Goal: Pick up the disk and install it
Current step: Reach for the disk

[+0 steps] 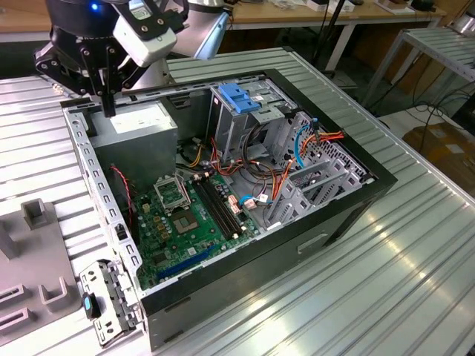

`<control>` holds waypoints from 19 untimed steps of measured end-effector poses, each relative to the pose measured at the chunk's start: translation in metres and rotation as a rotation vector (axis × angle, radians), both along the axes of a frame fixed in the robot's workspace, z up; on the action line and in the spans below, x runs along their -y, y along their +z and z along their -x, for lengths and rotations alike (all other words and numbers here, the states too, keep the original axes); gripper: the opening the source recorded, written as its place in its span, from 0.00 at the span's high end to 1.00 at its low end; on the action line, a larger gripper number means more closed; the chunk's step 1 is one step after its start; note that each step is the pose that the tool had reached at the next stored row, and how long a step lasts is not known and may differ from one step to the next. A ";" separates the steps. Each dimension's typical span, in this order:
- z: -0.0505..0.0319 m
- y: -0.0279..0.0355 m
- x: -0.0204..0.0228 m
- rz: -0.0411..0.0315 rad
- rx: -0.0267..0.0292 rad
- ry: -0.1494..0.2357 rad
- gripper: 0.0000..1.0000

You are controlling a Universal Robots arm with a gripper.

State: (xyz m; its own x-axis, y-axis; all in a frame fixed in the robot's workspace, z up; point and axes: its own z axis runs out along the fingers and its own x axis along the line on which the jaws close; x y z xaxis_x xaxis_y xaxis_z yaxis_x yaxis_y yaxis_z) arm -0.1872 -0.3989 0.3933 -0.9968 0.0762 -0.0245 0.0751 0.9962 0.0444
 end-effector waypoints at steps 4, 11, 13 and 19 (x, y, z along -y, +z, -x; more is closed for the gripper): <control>0.0018 0.0000 0.0000 0.0000 -0.0001 0.000 0.89; 0.0057 0.0000 0.0000 0.0000 0.0000 0.000 0.89; 0.0071 0.0000 0.0000 0.0000 0.0000 0.000 0.89; 0.0106 0.0000 0.0000 0.0000 -0.0001 0.000 0.89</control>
